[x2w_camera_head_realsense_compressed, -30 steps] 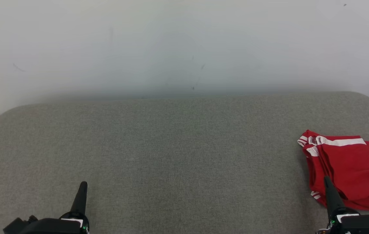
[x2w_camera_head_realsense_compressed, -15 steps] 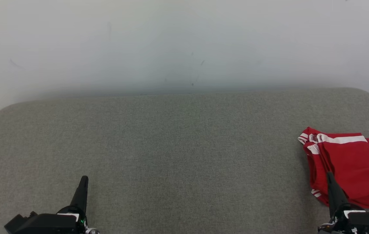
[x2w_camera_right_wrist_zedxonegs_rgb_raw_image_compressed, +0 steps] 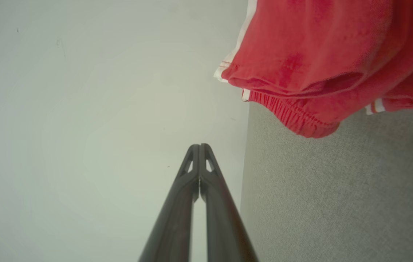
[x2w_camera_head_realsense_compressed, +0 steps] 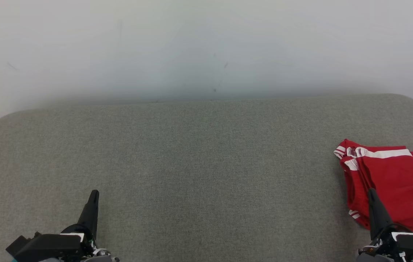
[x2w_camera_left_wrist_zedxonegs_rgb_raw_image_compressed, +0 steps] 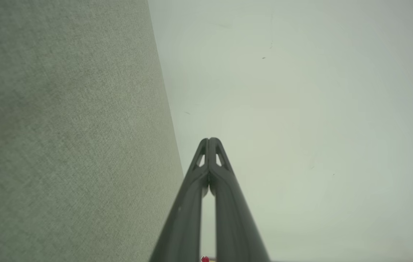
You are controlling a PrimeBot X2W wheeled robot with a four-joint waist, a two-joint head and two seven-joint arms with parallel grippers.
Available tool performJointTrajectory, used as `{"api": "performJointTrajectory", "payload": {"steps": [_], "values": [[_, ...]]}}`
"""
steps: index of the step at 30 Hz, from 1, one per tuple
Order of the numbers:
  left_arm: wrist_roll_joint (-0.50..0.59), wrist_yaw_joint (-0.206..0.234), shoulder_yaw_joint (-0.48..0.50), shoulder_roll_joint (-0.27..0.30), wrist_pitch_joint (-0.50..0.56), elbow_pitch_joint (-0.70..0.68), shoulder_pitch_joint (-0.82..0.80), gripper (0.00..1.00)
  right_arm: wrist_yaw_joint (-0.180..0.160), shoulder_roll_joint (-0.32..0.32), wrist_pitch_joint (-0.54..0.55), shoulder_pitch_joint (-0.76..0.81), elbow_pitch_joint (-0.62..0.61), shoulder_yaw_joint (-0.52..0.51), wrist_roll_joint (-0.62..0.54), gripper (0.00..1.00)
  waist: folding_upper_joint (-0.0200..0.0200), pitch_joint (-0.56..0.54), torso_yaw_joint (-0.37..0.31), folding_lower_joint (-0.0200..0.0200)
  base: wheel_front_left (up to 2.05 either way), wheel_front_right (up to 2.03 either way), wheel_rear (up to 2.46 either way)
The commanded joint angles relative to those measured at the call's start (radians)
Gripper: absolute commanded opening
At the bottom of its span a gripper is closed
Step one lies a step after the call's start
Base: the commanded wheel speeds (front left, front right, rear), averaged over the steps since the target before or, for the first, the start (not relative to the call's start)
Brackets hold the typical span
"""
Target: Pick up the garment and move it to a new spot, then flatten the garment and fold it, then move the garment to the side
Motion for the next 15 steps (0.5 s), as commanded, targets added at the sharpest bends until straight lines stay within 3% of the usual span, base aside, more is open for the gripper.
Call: {"api": "performJointTrajectory", "payload": {"steps": [1,15], "values": [[-0.011,-0.005,0.004,-0.002,0.005,0.002,-0.013,0.0,-0.002,-0.004,0.003,-0.008,-0.004,-0.002,0.005,0.0,-0.0001,0.001,0.0,0.0,0.0,0.0,0.0],[-0.011,-0.005,0.004,-0.002,0.005,0.002,-0.013,0.0,-0.002,-0.005,0.002,-0.007,-0.003,-0.001,0.006,0.0,-0.0001,0.001,0.0,0.0,0.0,0.0,0.0]]}}
